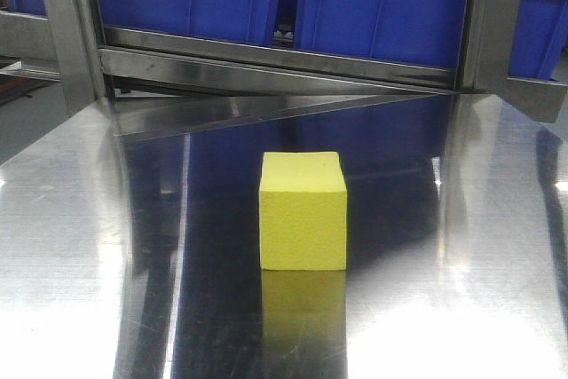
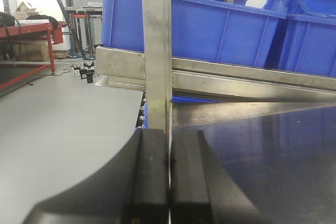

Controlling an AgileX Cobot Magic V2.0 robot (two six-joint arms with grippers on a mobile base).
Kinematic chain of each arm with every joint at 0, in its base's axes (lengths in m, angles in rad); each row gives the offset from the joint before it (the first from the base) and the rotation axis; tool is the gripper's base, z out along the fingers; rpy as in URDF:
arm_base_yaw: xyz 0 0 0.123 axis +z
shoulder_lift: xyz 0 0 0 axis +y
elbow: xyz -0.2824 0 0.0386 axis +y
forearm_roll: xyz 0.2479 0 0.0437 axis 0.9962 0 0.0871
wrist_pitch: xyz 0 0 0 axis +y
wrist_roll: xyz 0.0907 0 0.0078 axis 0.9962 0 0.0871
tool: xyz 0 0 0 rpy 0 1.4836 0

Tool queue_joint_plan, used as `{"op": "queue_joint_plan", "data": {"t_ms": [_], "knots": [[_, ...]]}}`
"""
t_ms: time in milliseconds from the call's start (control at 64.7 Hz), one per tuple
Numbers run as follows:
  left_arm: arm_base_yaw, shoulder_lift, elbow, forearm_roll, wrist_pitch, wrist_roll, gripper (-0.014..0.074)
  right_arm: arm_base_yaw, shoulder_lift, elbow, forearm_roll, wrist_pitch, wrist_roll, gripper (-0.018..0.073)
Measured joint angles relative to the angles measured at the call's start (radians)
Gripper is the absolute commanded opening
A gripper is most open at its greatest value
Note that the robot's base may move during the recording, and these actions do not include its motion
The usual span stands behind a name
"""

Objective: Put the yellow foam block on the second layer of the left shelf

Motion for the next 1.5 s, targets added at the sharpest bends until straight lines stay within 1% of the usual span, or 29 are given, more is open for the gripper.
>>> {"op": "queue_joint_plan", "data": {"t_ms": [479,572,711,912,1052,1175,1268,1438,1500], "knots": [[0.000,0.000,0.000,0.000,0.000,0.000,0.0124,0.000,0.000,0.000,0.000,0.000,0.000,0.0039],[0.000,0.000,0.000,0.000,0.000,0.000,0.0124,0.000,0.000,-0.026,0.000,0.018,0.000,0.0039],[0.000,0.000,0.000,0.000,0.000,0.000,0.0124,0.000,0.000,-0.083,0.000,0.075,0.000,0.0039],[0.000,0.000,0.000,0.000,0.000,0.000,0.0124,0.000,0.044,-0.203,-0.007,0.281,0.000,0.0039],[0.000,0.000,0.000,0.000,0.000,0.000,0.0124,0.004,0.146,-0.261,-0.007,0.305,0.000,0.0039],[0.000,0.000,0.000,0.000,0.000,0.000,0.0124,0.052,0.240,-0.299,-0.009,0.237,0.000,0.0039],[0.000,0.000,0.000,0.000,0.000,0.000,0.0124,0.095,0.308,-0.328,-0.038,0.205,0.009,0.0039],[0.000,0.000,0.000,0.000,0.000,0.000,0.0124,0.170,0.452,-0.388,-0.062,0.243,0.058,0.0046],[0.000,0.000,0.000,0.000,0.000,0.000,0.0124,0.196,0.503,-0.413,-0.065,0.253,0.075,0.0096]]}}
